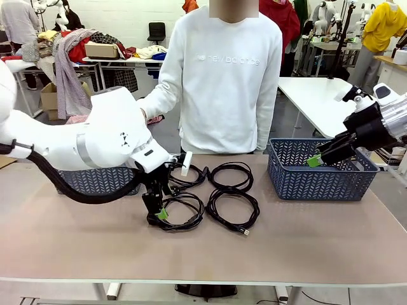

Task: Organize the cables according to human instructions.
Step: Pick up a bundle of cables and place it in the basket indicated by the human.

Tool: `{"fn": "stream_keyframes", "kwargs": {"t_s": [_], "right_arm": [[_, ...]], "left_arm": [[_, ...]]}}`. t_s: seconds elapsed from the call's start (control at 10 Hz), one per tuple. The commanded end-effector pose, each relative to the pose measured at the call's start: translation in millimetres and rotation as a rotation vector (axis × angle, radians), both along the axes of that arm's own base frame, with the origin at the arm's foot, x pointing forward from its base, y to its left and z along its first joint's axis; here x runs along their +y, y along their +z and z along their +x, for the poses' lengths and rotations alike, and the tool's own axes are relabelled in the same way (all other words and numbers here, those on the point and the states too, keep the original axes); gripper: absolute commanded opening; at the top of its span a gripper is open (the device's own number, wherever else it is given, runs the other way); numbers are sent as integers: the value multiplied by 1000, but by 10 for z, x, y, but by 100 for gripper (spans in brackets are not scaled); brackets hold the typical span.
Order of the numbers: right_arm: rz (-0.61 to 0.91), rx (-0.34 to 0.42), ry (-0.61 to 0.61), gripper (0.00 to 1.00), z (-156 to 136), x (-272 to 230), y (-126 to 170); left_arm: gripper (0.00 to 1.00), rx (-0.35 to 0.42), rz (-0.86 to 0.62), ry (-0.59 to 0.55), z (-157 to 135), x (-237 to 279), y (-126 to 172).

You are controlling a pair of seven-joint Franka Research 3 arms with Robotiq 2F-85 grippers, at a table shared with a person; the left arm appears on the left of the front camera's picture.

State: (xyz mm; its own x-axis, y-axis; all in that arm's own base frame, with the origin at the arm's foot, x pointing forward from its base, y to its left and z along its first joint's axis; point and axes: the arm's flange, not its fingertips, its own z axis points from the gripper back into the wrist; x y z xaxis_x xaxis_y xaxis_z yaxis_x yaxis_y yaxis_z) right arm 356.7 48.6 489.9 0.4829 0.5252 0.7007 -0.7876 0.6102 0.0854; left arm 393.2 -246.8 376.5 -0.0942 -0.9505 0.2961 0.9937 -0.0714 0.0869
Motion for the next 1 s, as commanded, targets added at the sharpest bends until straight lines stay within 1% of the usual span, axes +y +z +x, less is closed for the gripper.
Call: {"fn": "stream_keyframes", "kwargs": {"t_s": [0.0, 0.4, 0.5, 0.8, 0.9], "right_arm": [[13, -14, 18, 100, 25, -13, -7], [13, -14, 18, 100, 25, -13, -7], [13, -14, 18, 100, 25, -13, -7], [13, -14, 18, 100, 25, -13, -7], [13, -14, 18, 100, 25, -13, -7]], "left_arm": [[100, -16, 48, 23, -36, -32, -138], [100, -26, 99, 14, -13, -148, -435], [100, -18, 99, 10, -7, -178, -492], [100, -5, 110, 6, 4, -235, -593], [100, -12, 111, 12, -1, -250, -604]]}}
